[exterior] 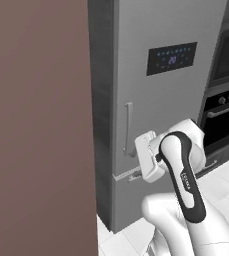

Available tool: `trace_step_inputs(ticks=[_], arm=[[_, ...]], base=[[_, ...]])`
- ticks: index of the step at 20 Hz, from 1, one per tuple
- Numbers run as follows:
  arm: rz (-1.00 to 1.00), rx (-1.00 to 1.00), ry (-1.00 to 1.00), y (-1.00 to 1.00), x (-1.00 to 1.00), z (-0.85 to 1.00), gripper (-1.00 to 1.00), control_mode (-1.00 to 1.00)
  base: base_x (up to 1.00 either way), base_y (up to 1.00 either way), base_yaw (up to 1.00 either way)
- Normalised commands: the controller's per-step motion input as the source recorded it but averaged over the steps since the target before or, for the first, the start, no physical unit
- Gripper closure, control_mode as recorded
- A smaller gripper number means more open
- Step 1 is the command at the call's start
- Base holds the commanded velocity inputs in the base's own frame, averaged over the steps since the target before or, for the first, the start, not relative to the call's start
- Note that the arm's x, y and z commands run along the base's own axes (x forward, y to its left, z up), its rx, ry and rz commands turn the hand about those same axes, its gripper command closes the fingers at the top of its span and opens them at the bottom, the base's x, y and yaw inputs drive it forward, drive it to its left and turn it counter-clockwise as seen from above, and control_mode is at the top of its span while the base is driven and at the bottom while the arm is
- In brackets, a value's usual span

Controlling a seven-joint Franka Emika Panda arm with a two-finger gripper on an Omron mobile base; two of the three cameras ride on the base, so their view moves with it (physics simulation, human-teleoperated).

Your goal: Place one of the steaks on the plate and the other in the bowl. Then place the bowl in the fridge.

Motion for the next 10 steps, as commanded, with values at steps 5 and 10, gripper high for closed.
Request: trace_step_inputs(ticks=[5, 10], arm=[[0.0, 0.0, 0.0, 0.0, 0.0, 0.0, -1.0, 1.0], [0.0, 0.0, 0.0, 0.0, 0.0, 0.0, -1.0, 1.0]], base=[[0.0, 0.04, 0.0], [0.0, -0.06, 0.0]])
